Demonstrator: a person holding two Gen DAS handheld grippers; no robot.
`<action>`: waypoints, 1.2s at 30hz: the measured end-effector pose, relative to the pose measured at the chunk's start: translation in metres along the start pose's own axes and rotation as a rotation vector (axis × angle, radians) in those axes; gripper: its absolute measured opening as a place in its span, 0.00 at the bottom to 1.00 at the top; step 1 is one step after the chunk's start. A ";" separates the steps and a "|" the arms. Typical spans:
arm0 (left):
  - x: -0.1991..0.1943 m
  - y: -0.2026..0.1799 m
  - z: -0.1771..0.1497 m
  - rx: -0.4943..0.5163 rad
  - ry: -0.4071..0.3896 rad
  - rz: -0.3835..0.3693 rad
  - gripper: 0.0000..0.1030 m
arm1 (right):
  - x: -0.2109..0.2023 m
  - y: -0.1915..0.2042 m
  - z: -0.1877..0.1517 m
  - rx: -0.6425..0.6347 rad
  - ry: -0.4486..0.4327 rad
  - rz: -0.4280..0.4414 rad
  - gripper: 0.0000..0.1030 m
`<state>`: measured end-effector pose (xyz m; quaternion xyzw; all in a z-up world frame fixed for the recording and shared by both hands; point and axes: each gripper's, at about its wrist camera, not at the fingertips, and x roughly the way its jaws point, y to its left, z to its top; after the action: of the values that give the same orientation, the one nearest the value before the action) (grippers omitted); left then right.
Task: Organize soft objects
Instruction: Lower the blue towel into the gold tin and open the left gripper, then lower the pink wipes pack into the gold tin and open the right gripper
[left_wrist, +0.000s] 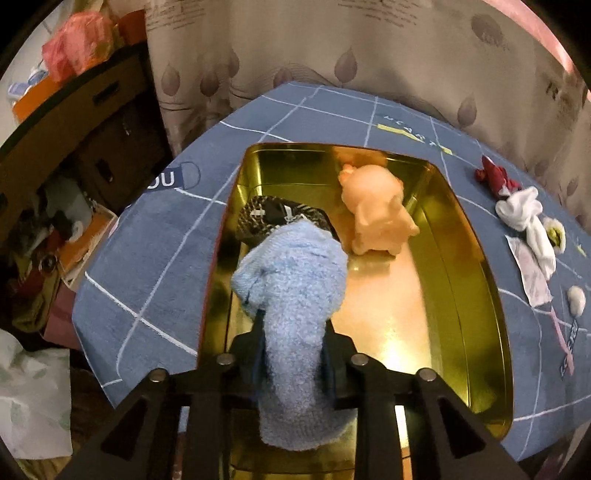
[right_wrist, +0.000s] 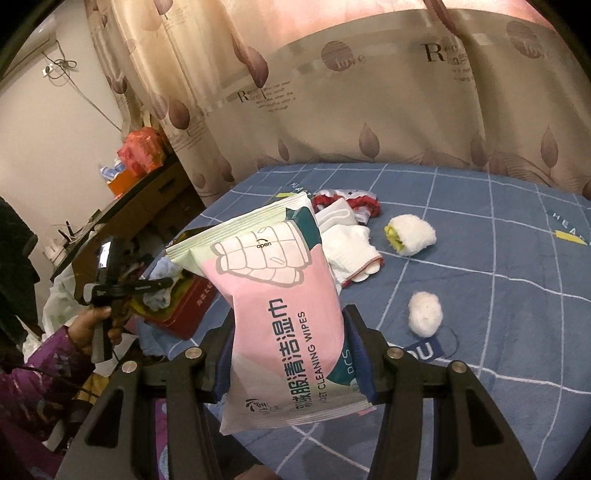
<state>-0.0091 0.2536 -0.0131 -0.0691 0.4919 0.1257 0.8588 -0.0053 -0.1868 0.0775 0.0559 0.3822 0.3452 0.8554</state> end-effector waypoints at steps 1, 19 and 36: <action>-0.001 -0.001 0.000 0.003 -0.006 0.005 0.32 | 0.001 0.001 -0.001 -0.001 0.002 0.002 0.48; -0.097 -0.012 -0.042 -0.110 -0.201 0.111 0.54 | 0.046 0.072 0.028 0.038 0.044 0.303 0.48; -0.097 0.000 -0.066 -0.100 -0.186 0.057 0.54 | 0.248 0.196 0.044 -0.065 0.366 0.233 0.49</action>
<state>-0.1108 0.2233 0.0369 -0.0862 0.4049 0.1804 0.8922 0.0342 0.1259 0.0258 0.0085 0.5106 0.4582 0.7275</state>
